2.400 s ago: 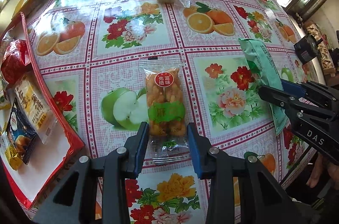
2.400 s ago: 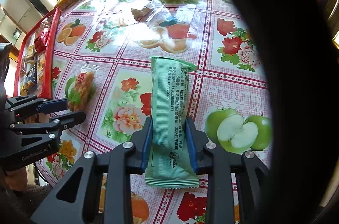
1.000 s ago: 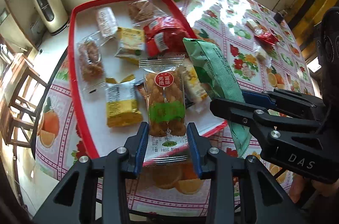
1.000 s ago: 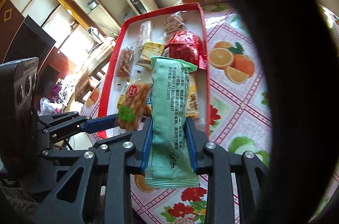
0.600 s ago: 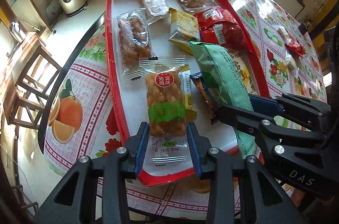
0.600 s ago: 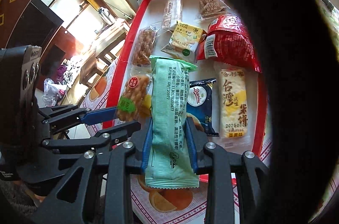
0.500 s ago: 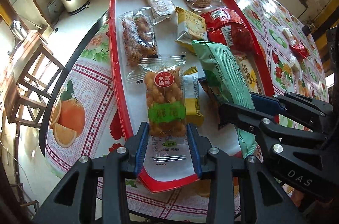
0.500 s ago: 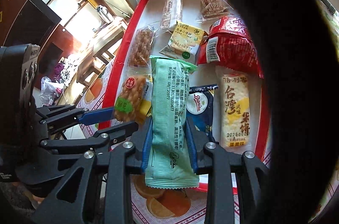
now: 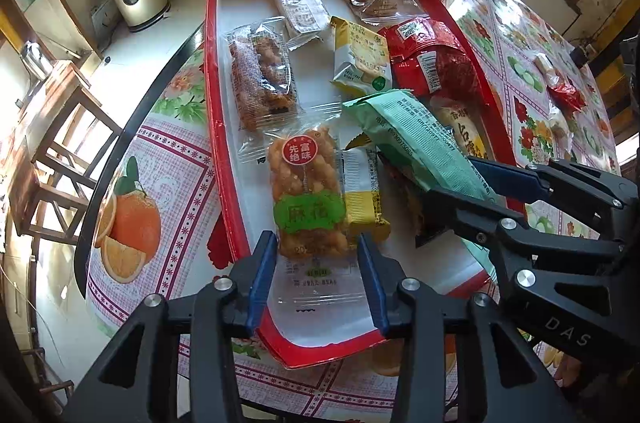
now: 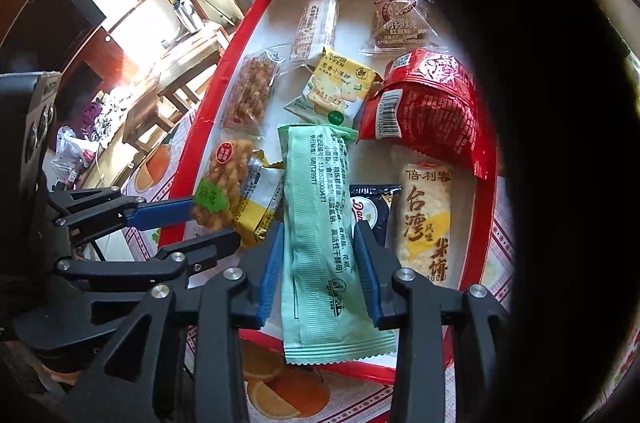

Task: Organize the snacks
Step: 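Open both tools to drop the two snacks into the tray, then lift both tools out of the tray back toward the remaining snacks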

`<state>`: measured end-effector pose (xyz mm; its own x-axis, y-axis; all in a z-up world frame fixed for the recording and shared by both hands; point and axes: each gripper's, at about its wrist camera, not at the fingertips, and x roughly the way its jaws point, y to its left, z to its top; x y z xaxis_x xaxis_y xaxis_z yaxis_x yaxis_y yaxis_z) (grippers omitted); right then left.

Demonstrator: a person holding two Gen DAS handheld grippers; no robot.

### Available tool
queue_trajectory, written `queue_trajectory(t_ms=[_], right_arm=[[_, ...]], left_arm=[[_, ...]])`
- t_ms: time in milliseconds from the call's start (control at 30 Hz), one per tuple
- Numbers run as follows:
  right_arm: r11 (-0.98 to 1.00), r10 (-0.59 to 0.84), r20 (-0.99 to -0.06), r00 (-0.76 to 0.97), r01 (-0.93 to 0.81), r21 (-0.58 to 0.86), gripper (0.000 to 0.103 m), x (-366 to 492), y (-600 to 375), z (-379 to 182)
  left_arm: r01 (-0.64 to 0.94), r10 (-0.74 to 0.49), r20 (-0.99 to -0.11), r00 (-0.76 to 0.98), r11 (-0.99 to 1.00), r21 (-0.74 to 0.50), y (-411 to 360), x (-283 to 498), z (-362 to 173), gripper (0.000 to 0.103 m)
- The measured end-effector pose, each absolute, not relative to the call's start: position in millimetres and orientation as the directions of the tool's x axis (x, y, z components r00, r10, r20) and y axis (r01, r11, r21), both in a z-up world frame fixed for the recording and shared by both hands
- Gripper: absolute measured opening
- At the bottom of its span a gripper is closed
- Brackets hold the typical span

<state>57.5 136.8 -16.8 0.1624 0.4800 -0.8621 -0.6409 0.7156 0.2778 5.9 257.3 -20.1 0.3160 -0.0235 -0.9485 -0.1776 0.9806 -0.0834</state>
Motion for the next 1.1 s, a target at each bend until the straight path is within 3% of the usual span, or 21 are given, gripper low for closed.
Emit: queue_trajectory(t_ms=[133,267,567,800,1100], right_arm=[[0.722,0.485,-0.857,0.173,-0.633,0.28,0.046,56.2,131.0,-9.6],[0.729,0.503,-0.845,0.18,-0.614,0.303,0.061,54.2,117.2,-3.3],[0.741,0.526,-0.828,0.197,-0.584,0.332,0.065,39.4,76.6,5.1],[0.807,0.502,-0.831,0.242,-0.476,0.349,0.065,39.0,10.3,-2.5],[0.919,0.387,-0.874,0.295,-0.2,0.34,0.067,50.0,-118.3,-34.2]], left_arm=[[-0.176,0.009,-0.942,0.336,0.983,-0.053,251.4,3.3,-13.5,0.047],[-0.194,0.052,-0.933,0.357,0.981,-0.02,248.3,0.5,-4.4,0.052],[-0.206,0.065,-0.91,0.409,0.978,-0.024,231.8,-4.8,15.4,0.052],[-0.053,0.0,-0.912,0.411,0.998,-0.024,161.1,16.5,13.3,0.052],[0.151,-0.098,-0.93,0.354,0.987,-0.047,42.8,95.9,-3.2,0.052]])
